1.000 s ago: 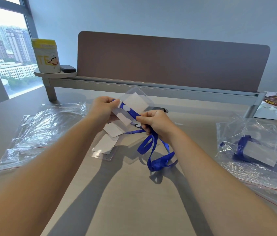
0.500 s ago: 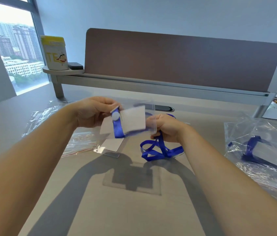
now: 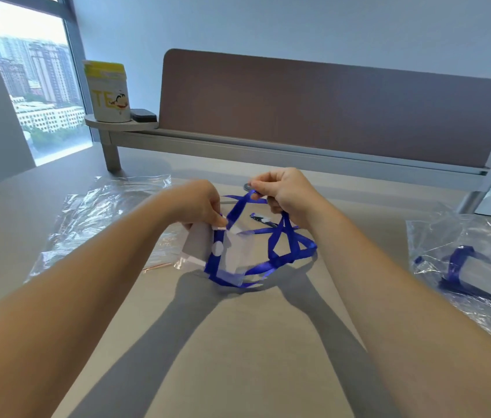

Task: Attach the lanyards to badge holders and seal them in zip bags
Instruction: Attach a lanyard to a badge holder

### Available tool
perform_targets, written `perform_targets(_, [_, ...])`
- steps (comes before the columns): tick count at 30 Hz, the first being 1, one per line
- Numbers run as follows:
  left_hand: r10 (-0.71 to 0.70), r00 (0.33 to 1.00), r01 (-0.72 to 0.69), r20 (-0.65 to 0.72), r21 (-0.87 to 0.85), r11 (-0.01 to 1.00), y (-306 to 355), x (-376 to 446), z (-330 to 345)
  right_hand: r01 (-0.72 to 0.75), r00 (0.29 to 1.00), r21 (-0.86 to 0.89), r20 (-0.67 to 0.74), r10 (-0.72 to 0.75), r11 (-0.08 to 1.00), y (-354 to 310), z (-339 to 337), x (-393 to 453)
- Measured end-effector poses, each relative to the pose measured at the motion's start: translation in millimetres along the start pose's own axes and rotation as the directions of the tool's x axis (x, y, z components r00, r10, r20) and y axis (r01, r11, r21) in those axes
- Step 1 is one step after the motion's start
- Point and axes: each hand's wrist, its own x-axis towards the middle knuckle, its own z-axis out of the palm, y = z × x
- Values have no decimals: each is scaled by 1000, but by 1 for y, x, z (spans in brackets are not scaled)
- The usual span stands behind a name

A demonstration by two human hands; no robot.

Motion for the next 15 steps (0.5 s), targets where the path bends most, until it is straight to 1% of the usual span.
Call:
perform_targets(2, [-43, 983, 32, -178, -62, 998, -6, 7, 2, 40, 999, 12, 22, -41, 999, -7, 2, -2])
perform_targets(4, [-124, 932, 49, -340, -220, 974, -11, 11, 1, 41, 997, 3, 71, -41, 999, -9, 5, -5])
perform_targets(5, [-169, 903, 43, -394, -311, 950, -13, 11, 0, 30, 995, -4, 97, -29, 1000, -9, 6, -7])
perform_targets(7, [-255, 853, 11, -455, -472, 882, -17, 9, -2, 6, 989, -24, 146, -3, 1000, -6, 8, -10])
perform_targets(8, [-292, 838, -13, -461, -552, 834, -18, 8, -4, 0, 986, -27, 168, 4, 1000, -6, 9, -11])
perform_targets(10, [-350, 829, -71, -437, -702, 708, -19, 2, -9, -14, 979, -5, 203, 15, 1000, -3, 9, -13])
perform_targets(12, [-382, 845, -113, -375, -823, 556, -19, -3, -13, -43, 969, 31, 246, 34, 999, -1, 7, -14])
perform_targets(15, [-393, 874, -156, -285, -931, 329, -21, -7, -16, -73, 953, 28, 298, 61, 997, 5, 4, -16])
